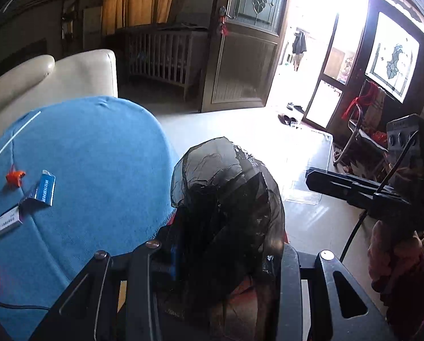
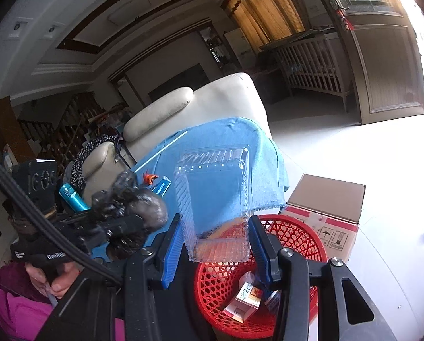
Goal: Collect trash
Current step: 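Carry the black bag with the left tool while the right tool carries the tray over the red basket, then open the left tool over the red basket while the right tool releases the tray, then grasp the crumpled blue foil packet with the right tool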
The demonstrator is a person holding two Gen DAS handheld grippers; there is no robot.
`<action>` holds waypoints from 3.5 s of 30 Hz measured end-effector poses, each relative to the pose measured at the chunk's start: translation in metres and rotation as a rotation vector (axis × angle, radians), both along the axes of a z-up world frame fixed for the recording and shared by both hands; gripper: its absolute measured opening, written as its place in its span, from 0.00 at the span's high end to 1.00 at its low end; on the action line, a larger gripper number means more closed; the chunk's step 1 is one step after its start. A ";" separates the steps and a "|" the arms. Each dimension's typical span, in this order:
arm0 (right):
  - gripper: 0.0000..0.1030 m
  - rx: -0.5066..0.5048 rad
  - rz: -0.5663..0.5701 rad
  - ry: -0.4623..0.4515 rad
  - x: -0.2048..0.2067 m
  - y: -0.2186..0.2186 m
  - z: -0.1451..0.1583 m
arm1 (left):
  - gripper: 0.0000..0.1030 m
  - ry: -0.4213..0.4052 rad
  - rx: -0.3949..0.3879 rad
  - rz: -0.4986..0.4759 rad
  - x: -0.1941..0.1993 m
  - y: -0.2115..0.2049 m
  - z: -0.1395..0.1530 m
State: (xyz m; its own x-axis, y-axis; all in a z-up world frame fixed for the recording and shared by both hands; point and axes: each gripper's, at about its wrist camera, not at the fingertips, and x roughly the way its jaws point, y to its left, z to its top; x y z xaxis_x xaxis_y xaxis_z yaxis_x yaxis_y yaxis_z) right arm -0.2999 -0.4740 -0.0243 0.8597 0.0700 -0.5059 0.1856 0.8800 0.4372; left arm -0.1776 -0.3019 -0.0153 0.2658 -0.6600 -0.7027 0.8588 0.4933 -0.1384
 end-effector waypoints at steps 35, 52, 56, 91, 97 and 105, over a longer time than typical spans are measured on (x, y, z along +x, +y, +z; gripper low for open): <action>0.53 0.038 -0.054 0.046 -0.004 -0.018 -0.016 | 0.62 0.017 0.048 -0.066 -0.002 -0.008 -0.016; 0.53 0.055 -0.079 0.051 -0.011 -0.028 -0.020 | 0.61 0.028 0.059 -0.075 0.018 -0.031 -0.013; 0.53 0.054 -0.067 0.074 -0.004 -0.025 -0.026 | 0.59 0.087 0.091 -0.098 0.023 -0.035 -0.028; 0.35 0.155 0.280 0.371 0.354 0.152 -0.066 | 0.29 -0.054 0.134 0.705 0.196 0.353 -0.043; 0.33 -0.154 0.436 0.428 0.396 0.198 -0.072 | 0.29 -0.016 0.114 0.677 0.210 0.354 -0.057; 0.31 -0.490 0.615 0.535 0.431 0.221 -0.105 | 0.29 -0.008 0.170 0.614 0.219 0.352 -0.067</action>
State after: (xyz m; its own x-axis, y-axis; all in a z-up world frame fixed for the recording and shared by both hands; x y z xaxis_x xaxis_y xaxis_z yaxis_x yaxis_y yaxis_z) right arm 0.1309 -0.2532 -0.1291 0.3890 0.1089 -0.9148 -0.3026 0.9530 -0.0152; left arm 0.0411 0.0502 -0.0822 0.5663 -0.2653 -0.7803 0.4132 0.9106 -0.0098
